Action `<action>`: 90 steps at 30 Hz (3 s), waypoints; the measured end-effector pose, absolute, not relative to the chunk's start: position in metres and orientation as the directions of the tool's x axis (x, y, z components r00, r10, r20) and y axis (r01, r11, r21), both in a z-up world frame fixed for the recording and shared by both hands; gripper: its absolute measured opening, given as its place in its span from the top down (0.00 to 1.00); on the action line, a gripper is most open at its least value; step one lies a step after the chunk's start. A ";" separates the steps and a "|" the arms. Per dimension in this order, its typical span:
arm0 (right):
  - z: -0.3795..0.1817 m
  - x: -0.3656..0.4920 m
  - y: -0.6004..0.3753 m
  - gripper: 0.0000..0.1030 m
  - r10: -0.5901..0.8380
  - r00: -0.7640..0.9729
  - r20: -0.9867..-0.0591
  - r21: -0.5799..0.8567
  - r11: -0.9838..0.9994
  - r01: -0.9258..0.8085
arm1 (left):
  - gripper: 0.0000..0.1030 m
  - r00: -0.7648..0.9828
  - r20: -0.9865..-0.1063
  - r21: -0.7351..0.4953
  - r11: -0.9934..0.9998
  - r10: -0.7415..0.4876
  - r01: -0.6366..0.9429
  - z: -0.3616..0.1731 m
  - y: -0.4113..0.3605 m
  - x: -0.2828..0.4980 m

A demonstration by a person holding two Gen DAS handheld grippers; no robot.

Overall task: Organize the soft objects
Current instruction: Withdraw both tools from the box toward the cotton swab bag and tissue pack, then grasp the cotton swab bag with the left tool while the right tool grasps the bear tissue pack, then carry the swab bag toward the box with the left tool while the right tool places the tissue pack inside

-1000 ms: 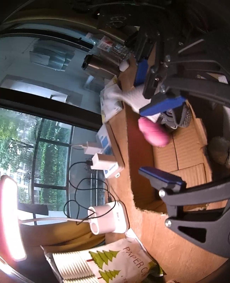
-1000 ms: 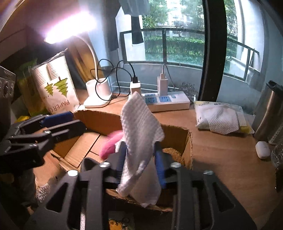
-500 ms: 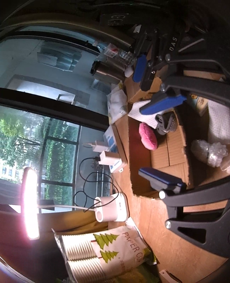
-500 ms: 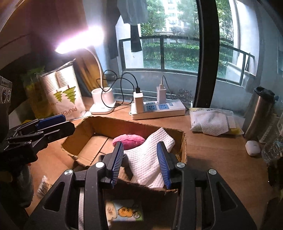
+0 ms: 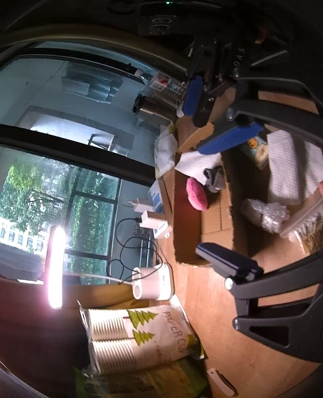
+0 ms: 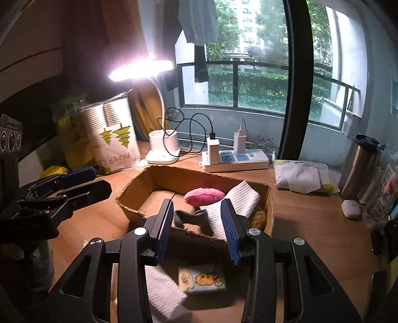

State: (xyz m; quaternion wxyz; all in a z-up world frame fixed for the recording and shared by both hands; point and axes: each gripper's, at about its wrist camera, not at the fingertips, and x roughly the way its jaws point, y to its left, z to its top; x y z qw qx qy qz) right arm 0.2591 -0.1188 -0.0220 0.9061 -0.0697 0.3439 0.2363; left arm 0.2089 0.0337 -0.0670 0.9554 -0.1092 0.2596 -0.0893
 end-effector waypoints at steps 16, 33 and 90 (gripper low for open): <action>-0.051 0.224 -0.115 0.59 0.371 0.614 -0.696 0.050 0.879 -0.475 | 0.27 0.820 -0.537 -0.286 0.957 -0.200 0.047 -0.107 0.052 0.166; -0.077 0.217 -0.131 0.59 0.378 0.590 -0.714 0.085 0.883 -0.461 | 0.12 0.725 -0.685 -0.177 0.981 -0.069 -0.074 -0.160 0.048 0.158; -0.103 0.251 -0.160 0.32 0.375 0.532 -0.759 0.165 0.902 -0.400 | 0.28 0.648 -0.760 -0.083 0.996 -0.049 -0.022 -0.166 0.021 0.178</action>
